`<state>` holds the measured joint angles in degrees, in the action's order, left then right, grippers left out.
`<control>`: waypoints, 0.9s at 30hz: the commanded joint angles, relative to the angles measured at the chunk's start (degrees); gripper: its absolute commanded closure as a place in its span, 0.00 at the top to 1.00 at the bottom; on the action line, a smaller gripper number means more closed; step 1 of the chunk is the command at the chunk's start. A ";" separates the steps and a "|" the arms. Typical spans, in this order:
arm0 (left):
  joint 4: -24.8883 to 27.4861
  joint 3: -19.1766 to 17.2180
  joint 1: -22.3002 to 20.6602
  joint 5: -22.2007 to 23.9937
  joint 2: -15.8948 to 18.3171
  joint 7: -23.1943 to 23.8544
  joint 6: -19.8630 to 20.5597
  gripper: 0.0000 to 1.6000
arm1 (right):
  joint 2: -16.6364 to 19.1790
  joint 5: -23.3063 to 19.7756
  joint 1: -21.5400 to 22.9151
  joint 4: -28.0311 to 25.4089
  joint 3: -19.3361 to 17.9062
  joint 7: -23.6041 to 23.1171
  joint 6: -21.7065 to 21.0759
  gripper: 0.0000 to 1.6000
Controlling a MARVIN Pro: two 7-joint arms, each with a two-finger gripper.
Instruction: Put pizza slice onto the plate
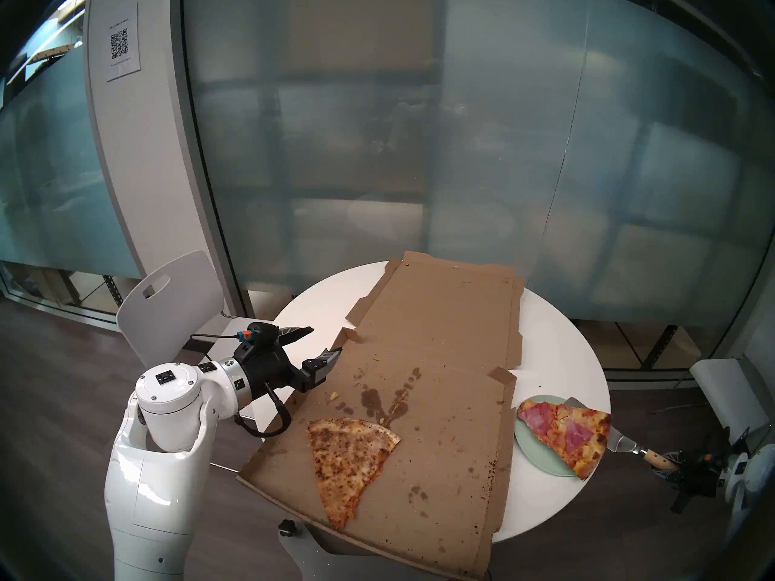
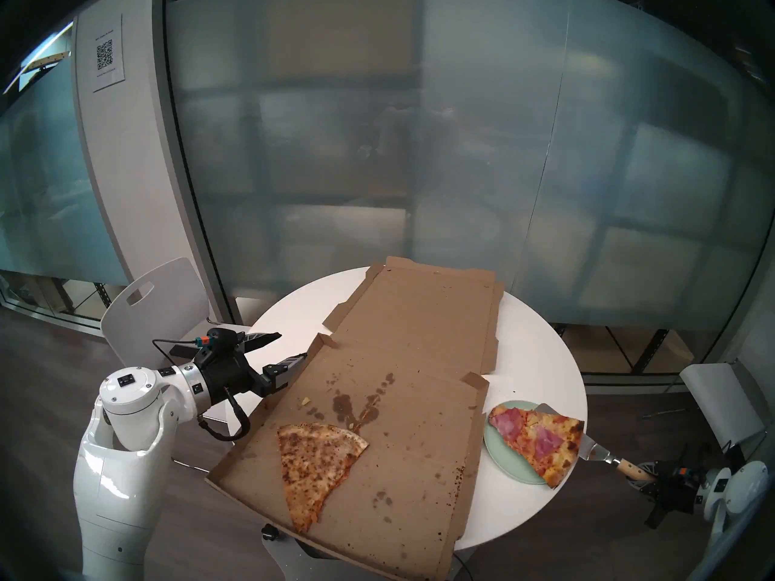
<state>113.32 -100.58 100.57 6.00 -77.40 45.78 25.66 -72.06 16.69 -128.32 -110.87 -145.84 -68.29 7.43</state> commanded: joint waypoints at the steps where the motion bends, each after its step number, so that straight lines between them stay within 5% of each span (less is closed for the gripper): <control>1: 0.75 0.00 -0.70 -0.14 -0.01 -0.32 -0.10 1.00 | 0.26 -0.11 1.50 -1.16 -0.21 1.54 1.10 0.00; 17: 0.18 0.12 -1.27 0.06 0.27 -0.59 -0.11 1.00 | 1.81 0.43 5.08 0.14 -0.76 3.27 0.30 0.00; 27: 0.01 0.14 -1.53 0.17 0.23 -0.82 -0.27 1.00 | 1.27 -9.77 5.22 -2.75 -1.48 -6.21 -9.81 0.00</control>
<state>112.57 -100.47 99.71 5.97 -76.95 45.01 25.65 -71.04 12.61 -123.81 -110.87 -146.85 -69.86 2.54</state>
